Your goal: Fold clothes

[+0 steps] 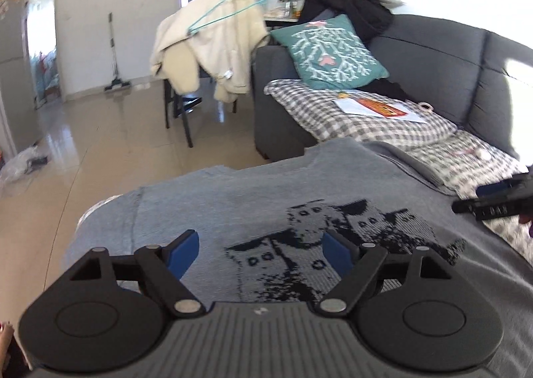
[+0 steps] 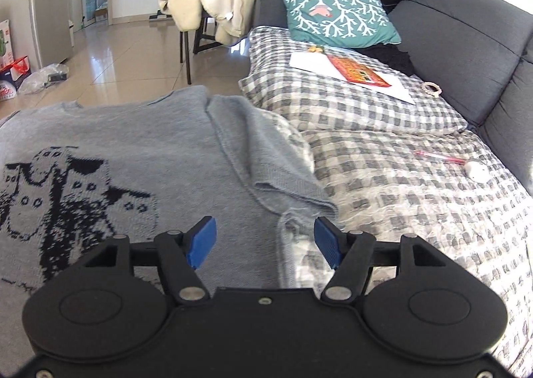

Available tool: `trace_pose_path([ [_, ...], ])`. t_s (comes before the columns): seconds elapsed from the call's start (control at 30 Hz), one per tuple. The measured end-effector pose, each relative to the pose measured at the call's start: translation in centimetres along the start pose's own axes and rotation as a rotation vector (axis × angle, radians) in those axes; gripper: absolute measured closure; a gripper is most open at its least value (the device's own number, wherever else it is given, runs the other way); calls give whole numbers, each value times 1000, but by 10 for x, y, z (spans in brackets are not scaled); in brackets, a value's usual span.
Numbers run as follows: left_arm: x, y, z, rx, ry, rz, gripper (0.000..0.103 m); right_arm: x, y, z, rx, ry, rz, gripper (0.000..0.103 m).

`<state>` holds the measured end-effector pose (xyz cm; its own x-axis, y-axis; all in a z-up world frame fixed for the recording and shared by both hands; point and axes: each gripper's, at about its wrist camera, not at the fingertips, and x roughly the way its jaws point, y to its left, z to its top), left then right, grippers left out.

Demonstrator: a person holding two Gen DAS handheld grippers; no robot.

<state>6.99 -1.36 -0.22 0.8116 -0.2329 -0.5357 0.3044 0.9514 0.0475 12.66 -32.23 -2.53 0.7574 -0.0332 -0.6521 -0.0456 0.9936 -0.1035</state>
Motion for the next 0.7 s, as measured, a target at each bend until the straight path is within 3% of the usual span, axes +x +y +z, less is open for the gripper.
trace_pose_path([
  [0.13,16,-26,-18,81,36,-71,22,8,-13,2,-12,-22,-59,36],
  [0.27,31,-42,-35,129,70,-93,21,17,-27,4,16,-22,-78,36],
  [0.43,39,-34,-39,39,91,-85,2,29,-42,2,51,-14,-81,36],
  [0.5,42,-28,-39,1,105,-90,2,34,-46,2,67,-14,-77,36],
  [0.7,42,-30,-38,14,102,-86,1,48,-55,1,122,-16,-51,39],
])
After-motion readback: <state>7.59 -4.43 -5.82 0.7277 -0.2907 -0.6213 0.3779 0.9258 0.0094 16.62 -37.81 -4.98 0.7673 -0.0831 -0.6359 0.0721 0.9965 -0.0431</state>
